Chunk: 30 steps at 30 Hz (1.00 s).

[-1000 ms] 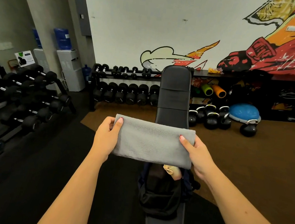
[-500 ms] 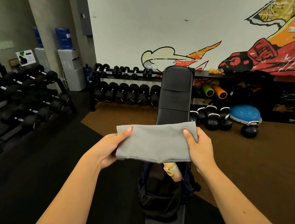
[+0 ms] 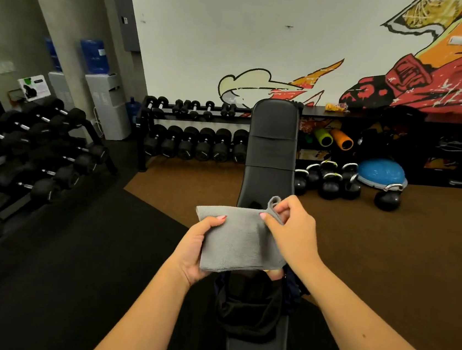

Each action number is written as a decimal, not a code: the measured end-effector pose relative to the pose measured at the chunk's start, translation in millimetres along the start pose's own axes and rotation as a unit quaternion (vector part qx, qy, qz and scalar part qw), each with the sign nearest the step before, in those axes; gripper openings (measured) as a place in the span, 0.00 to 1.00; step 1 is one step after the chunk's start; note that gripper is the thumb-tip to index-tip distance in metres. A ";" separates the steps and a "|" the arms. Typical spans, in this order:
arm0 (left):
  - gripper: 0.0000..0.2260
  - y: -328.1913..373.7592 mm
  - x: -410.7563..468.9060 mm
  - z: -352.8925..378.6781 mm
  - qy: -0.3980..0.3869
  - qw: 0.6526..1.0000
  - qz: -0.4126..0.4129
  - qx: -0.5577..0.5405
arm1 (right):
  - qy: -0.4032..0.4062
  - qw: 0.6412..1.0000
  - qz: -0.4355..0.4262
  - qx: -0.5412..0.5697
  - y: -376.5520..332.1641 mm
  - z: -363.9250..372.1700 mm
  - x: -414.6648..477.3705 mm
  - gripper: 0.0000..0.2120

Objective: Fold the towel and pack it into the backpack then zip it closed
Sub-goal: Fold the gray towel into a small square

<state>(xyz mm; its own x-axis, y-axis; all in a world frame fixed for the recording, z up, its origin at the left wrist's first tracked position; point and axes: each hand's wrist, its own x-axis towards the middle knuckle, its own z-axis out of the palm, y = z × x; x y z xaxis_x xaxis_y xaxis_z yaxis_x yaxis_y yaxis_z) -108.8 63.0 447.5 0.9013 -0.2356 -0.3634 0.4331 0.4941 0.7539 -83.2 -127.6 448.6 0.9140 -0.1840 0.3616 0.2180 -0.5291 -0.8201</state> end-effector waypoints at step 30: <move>0.14 -0.2 -1.8 -6.4 -0.016 0.996 0.030 -0.079 | -0.141 0.963 0.147 0.175 -5.8 3.2 -11.6 0.18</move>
<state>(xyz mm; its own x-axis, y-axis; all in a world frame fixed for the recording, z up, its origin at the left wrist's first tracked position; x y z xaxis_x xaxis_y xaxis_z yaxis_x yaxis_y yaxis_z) -110.5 68.7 444.4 0.9259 -0.2280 -0.3011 0.3759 0.6334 0.6764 -94.0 -119.7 447.7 0.9997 -0.0246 -0.0025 -0.0066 -0.1682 -0.9857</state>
